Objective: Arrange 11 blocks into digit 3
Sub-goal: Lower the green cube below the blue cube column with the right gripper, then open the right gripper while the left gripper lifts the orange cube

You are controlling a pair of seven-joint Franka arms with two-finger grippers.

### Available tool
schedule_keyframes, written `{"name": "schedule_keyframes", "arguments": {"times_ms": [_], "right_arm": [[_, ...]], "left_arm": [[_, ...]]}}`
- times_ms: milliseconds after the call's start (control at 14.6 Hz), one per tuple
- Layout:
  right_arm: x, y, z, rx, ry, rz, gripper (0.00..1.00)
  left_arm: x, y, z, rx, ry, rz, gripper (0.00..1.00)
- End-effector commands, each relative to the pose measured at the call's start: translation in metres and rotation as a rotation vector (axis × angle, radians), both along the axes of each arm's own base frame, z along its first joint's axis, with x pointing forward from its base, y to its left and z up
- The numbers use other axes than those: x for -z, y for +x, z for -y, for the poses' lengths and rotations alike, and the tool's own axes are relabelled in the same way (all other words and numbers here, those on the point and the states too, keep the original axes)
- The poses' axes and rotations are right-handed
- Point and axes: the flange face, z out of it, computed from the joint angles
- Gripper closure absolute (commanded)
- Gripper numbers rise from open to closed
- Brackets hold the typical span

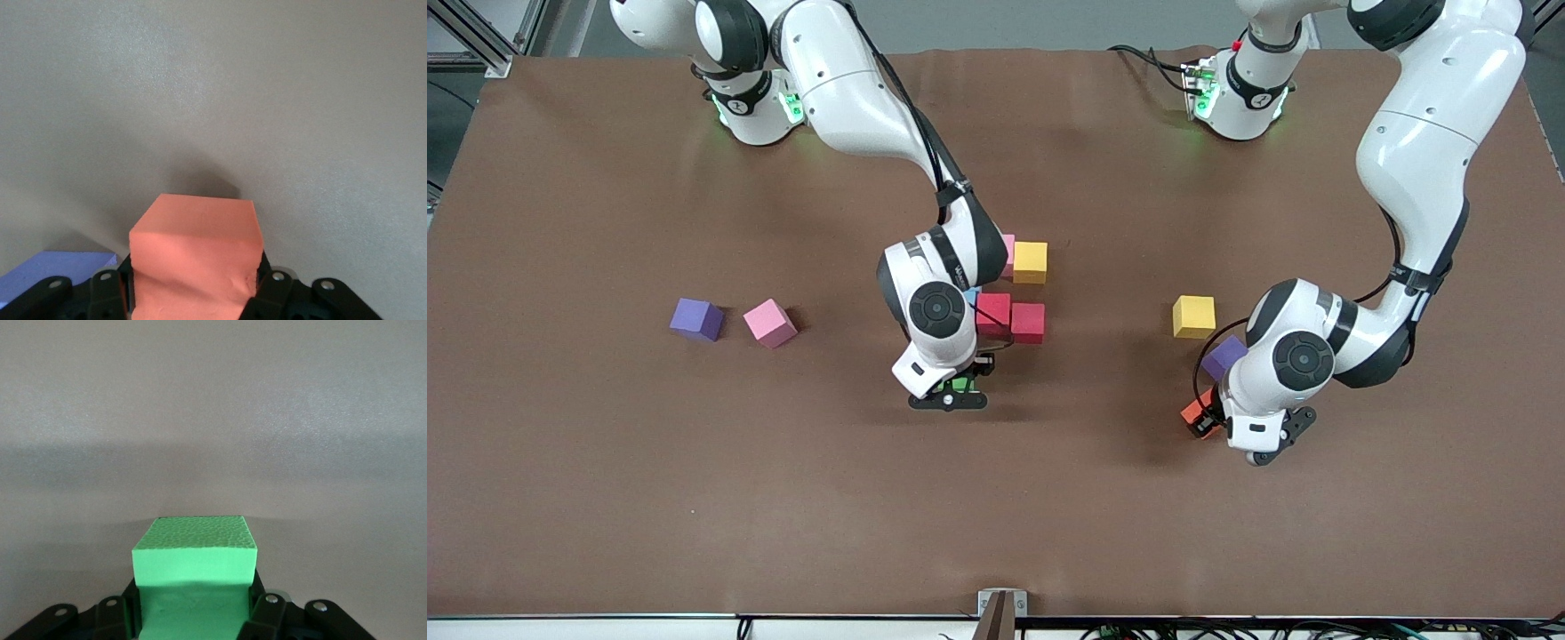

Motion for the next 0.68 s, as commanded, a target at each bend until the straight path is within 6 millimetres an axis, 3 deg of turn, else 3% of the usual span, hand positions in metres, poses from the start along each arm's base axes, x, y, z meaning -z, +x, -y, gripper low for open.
{"name": "schedule_keyframes", "arguments": {"times_ms": [0,616], "right_arm": [[0.003,-0.001,0.004,0.015,-0.017,0.006,1.00],[0.002,0.001,0.006,0.058,-0.017,0.005,1.00]], "left_arm": [[-0.006,0.002,-0.001,0.010,0.008,0.000,0.56],[-0.020,-0.010,0.019,-0.038,0.052,-0.050,0.55]]}}
